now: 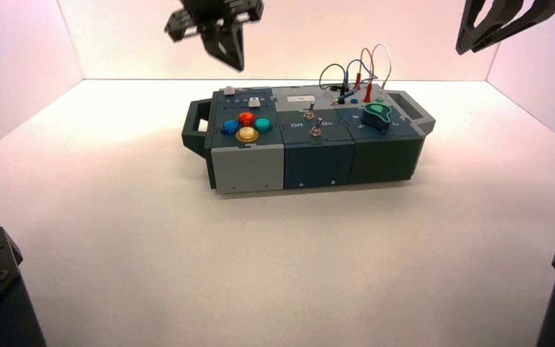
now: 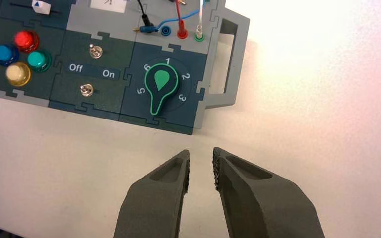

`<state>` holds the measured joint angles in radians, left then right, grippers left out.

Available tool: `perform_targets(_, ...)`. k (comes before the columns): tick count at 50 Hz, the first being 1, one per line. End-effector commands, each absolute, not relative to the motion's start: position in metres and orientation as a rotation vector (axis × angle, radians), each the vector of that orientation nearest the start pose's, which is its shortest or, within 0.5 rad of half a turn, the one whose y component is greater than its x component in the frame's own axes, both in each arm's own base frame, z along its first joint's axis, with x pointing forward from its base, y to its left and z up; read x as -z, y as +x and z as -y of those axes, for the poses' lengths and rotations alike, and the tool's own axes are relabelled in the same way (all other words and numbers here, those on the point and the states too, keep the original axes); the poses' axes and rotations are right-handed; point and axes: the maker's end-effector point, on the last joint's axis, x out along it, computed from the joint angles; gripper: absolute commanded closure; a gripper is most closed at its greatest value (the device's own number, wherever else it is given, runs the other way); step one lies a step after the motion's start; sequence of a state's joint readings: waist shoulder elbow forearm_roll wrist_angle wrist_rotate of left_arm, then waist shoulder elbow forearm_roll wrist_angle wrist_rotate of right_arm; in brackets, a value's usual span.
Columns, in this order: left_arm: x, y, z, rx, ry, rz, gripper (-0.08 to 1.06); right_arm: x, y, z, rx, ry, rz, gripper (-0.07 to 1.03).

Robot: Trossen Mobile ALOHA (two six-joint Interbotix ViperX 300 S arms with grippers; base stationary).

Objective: Move the top slider to position 1.

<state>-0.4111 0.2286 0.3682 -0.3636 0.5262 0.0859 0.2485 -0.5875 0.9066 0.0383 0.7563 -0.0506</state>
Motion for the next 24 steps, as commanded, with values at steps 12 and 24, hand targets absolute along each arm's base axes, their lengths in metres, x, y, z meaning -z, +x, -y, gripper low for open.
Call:
perform_targets(12, -0.134, 0.396, 0.214, 0.437, -0.082, -1.051, 1.01, -0.166, 0.247, -0.068, -0.261, -0.132, -1.045, 0.68)
perform_targets(24, -0.137, 0.399, 0.215, 0.445, -0.072, -1.041, 1.01, -0.165, 0.247, -0.069, -0.26, -0.125, -1.047, 0.68)
